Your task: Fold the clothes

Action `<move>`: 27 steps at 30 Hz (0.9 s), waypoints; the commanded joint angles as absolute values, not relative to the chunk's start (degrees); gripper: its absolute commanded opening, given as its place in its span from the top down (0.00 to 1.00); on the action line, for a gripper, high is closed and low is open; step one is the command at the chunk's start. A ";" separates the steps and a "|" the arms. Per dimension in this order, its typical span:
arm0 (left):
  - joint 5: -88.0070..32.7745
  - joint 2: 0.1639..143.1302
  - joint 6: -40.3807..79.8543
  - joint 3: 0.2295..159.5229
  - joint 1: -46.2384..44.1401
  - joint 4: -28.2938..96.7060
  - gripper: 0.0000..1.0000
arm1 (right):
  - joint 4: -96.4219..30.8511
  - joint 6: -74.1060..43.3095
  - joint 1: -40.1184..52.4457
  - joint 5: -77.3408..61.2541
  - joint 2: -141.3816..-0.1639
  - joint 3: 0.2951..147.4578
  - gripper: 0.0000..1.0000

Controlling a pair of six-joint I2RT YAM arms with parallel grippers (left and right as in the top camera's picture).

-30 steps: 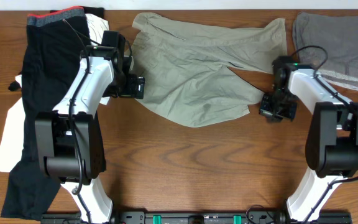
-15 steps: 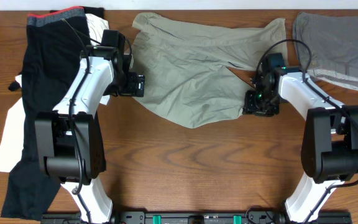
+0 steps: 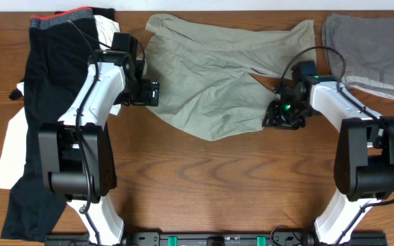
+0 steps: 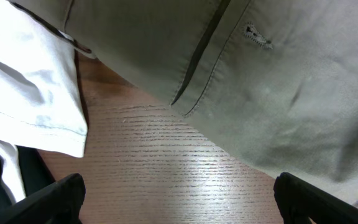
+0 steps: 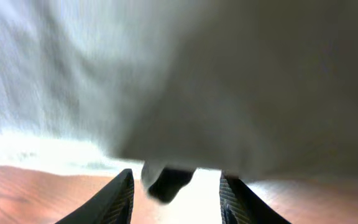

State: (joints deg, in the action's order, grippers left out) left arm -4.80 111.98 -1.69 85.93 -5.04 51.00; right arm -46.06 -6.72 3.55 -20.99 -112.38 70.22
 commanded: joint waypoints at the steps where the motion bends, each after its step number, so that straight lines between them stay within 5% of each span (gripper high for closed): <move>1: -5.39 112.20 -1.48 85.76 -5.06 51.13 0.02 | -42.83 -8.25 2.37 -22.09 -112.33 69.67 0.56; 11: -5.39 112.20 -1.48 85.76 -5.06 50.87 0.02 | -39.68 -10.22 6.09 -22.52 -112.68 69.60 0.52; 13: -5.39 112.20 -1.48 85.76 -5.06 50.70 0.02 | -40.23 -10.24 6.85 -22.50 -112.73 69.60 0.63; 16: -5.39 112.20 -1.45 85.76 -5.06 50.74 0.02 | -42.50 -11.75 7.14 -21.19 -112.75 69.63 0.99; 27: -5.39 112.20 -1.43 85.76 -5.04 52.25 0.02 | -58.92 -14.81 -3.95 -9.76 -107.72 70.22 0.99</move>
